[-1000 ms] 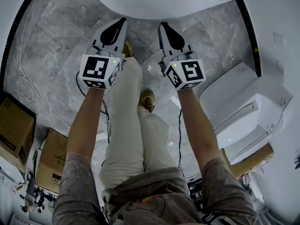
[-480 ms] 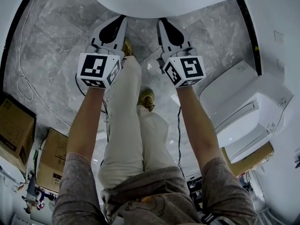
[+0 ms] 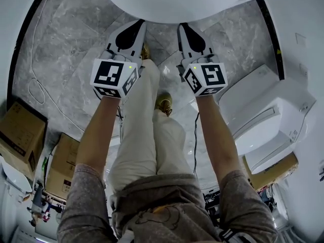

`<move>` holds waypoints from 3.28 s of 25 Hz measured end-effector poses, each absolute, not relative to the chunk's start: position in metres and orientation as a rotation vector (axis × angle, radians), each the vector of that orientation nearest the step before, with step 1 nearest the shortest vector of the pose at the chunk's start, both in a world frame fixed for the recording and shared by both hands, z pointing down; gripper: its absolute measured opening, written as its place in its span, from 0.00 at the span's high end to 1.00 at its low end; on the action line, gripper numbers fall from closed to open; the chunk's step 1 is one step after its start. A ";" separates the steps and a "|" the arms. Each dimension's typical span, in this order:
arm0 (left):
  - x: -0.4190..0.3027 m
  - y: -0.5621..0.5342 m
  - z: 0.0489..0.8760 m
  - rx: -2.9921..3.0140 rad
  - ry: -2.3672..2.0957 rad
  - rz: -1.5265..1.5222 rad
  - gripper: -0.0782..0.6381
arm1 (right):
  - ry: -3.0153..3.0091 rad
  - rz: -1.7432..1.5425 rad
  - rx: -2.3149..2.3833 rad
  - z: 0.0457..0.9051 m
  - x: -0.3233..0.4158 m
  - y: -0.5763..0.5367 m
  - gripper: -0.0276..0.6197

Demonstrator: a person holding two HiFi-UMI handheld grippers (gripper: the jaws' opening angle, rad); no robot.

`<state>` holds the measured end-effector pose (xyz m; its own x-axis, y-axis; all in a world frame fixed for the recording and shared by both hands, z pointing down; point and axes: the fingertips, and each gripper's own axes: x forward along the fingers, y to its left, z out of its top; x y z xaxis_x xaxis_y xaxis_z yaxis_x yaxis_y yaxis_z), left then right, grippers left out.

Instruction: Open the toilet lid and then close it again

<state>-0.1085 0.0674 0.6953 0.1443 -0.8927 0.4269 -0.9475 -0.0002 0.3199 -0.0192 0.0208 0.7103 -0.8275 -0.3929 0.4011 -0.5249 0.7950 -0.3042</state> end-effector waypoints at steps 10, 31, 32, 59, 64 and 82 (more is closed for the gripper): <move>-0.094 0.024 0.559 2.084 -1.726 0.141 0.88 | -2.651 0.652 0.894 0.603 -0.008 -0.014 0.92; -0.037 -0.118 0.410 2.400 -1.496 0.124 0.88 | -2.562 0.696 1.293 0.475 0.042 -0.128 0.92; -0.035 -0.124 0.407 2.409 -1.485 0.127 0.88 | -2.556 0.694 1.298 0.472 0.043 -0.134 0.92; 0.033 -0.304 0.370 2.482 -1.309 0.248 0.88 | -2.454 0.830 1.456 0.438 0.099 -0.283 0.92; 0.041 -0.311 0.367 2.496 -1.278 0.270 0.88 | -2.461 0.843 1.483 0.433 0.105 -0.301 0.92; 0.036 -0.332 0.323 2.545 -1.280 0.249 0.73 | -2.522 0.792 1.602 0.377 0.125 -0.323 0.72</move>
<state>0.0359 -0.3323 0.3226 0.5924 -0.7566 0.2767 -0.8052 -0.5678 0.1711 0.1253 -0.3226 0.3768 -0.4618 -0.8324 0.3063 -0.8581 0.3318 -0.3920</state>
